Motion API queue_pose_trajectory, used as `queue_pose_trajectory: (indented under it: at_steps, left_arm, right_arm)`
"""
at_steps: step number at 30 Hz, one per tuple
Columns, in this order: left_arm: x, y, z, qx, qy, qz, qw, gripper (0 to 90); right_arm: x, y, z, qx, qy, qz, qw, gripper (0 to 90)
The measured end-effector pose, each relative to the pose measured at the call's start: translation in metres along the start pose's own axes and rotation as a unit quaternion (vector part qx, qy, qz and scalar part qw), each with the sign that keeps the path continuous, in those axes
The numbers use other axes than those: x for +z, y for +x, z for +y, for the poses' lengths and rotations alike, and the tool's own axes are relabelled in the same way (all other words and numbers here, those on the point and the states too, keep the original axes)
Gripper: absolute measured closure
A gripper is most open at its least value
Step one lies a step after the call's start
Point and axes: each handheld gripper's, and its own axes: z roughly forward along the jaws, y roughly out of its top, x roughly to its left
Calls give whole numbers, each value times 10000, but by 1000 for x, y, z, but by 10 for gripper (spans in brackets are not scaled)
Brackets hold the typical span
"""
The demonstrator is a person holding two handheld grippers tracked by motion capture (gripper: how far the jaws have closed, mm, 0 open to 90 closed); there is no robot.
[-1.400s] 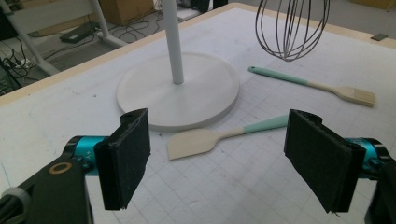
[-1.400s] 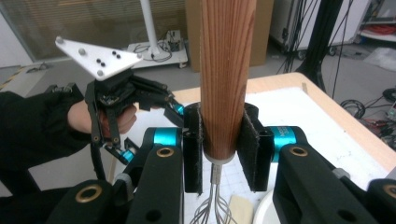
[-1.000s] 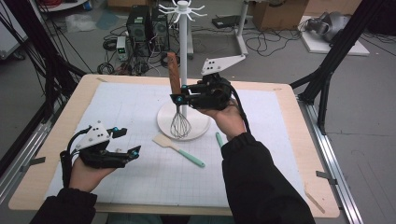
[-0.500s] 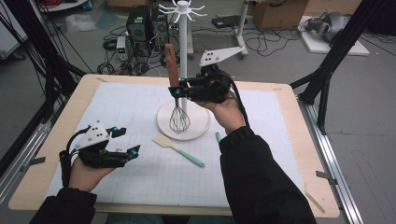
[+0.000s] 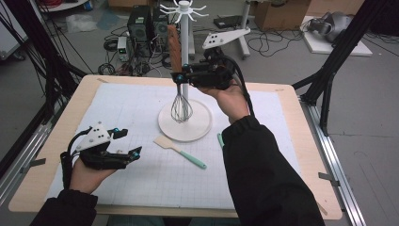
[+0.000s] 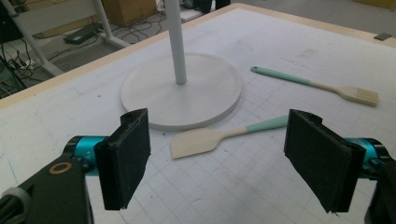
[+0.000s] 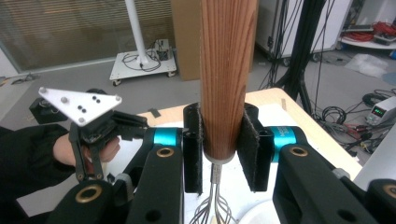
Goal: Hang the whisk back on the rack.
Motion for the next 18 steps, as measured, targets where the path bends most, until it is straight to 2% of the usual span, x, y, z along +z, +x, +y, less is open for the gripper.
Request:
queue_pose_trajectory:
  at_steps: [6,18]
  left_arm:
    - [0,0,0,-12,-3,-3,10000,232]
    - [1,0,-1,12,9,-23,10000,232]
  right_arm:
    - [4,-9,7,113,54,-14,9999,730]
    - [9,-28,1,407,84,-146,9990,729]
